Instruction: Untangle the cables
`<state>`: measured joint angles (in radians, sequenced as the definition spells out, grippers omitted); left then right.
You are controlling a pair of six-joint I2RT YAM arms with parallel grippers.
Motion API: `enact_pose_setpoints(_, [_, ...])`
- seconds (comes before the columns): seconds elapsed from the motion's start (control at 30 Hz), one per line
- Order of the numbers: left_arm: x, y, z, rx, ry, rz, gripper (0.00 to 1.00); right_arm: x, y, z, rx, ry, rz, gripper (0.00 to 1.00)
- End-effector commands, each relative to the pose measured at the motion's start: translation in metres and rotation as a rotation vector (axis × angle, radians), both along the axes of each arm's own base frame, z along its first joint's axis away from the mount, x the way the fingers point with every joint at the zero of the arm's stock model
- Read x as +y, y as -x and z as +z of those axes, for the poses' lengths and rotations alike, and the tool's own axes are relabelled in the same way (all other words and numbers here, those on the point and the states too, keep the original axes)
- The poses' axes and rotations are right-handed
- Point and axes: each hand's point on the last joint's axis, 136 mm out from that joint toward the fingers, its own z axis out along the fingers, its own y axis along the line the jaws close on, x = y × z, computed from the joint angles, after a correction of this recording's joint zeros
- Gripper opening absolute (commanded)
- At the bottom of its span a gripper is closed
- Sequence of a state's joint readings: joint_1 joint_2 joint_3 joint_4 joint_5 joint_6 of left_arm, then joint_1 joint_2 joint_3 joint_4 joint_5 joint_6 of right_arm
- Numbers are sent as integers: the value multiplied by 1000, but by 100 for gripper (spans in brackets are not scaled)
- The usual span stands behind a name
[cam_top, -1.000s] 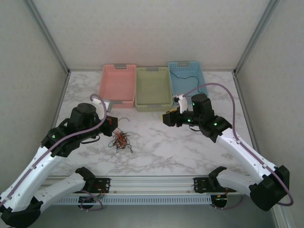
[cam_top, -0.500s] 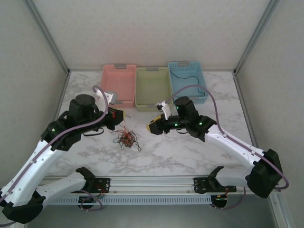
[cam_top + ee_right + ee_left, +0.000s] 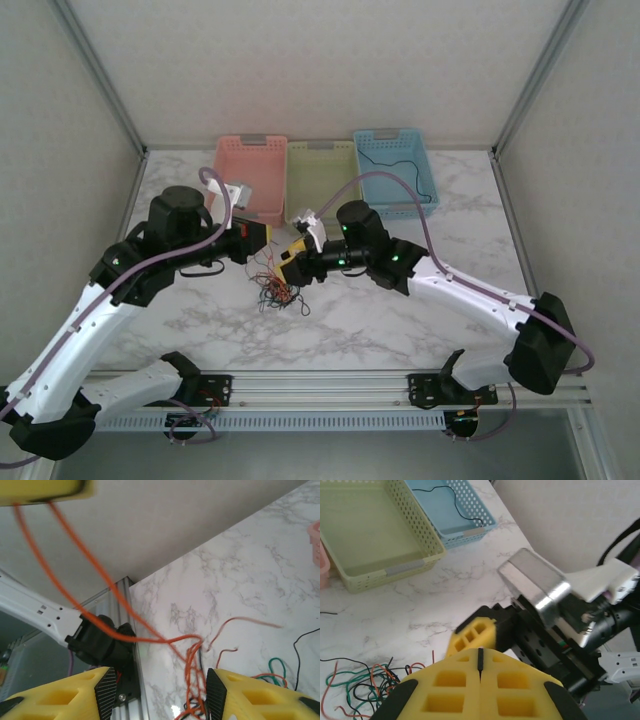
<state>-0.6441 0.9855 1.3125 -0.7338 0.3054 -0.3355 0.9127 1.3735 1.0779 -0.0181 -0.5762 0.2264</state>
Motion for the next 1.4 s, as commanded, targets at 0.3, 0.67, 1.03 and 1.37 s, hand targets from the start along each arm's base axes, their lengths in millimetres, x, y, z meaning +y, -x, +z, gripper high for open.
enact_pose_setpoints(0.3, [-5,10,28,-7,97,-37,0,20,-9,21,-94,-63,-10,50])
enact_pose_setpoints(0.67, [-1,7,28,3,101,-1,0,12,-11,31,-128,-96,-53,0])
enact_pose_setpoints(1.03, [34,-8,30,-22,55,217,93,-23,-38,50,-200,-53,-263,0])
enact_pose_setpoints(1.37, [71,5,-5,-14,-3,347,100,-51,-59,70,-123,-73,-444,0])
